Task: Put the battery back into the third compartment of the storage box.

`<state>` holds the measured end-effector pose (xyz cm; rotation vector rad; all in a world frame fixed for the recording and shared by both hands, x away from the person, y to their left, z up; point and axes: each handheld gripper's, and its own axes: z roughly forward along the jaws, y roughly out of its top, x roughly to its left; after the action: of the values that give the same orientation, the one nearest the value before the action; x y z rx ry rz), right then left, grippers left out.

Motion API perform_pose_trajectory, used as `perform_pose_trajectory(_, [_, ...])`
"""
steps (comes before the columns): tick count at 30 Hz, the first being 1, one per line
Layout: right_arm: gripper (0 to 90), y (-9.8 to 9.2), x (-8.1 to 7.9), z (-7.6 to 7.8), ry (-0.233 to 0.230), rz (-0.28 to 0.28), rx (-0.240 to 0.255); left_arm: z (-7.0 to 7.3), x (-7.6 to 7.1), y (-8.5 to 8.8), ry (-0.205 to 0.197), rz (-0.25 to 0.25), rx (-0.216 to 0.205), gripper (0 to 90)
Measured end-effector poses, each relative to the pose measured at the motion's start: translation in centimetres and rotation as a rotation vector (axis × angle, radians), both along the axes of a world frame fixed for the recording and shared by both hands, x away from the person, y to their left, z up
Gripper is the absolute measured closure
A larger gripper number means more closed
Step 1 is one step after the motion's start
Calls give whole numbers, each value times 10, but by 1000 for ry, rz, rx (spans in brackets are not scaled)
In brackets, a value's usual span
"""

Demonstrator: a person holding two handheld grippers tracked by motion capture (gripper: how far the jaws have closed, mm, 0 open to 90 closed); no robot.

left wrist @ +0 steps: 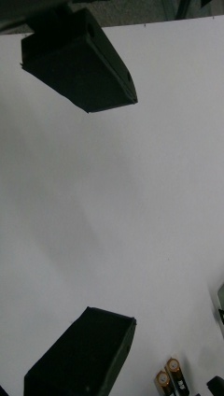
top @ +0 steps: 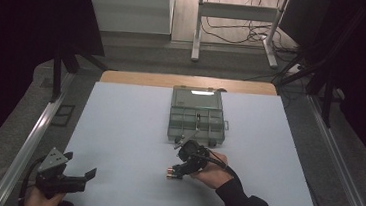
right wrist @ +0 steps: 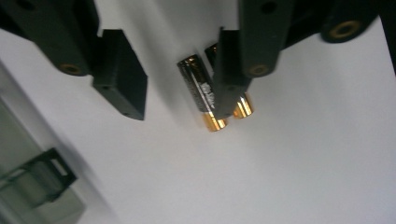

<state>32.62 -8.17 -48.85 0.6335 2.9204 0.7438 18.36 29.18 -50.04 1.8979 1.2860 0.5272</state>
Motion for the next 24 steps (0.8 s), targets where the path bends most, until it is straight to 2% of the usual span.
perform_pose_trajectory(4, [637, 4, -1, -6, 14, 37, -20, 0, 0, 0, -1, 0, 1, 6])
perform_pose_trajectory(13, [755, 13, -2, -19, -7, 81, -75, 0, 0, -1, -1, 0, 4, 7])
perform_pose_trajectory(19, [765, 13, -4, -18, -30, 86, -75, 0, 0, -1, 0, 2, 5, 7])
perform_pose_trajectory(24, [765, 9, -2, -12, -39, 71, -44, 0, 0, -1, 2, 3, 7, 9])
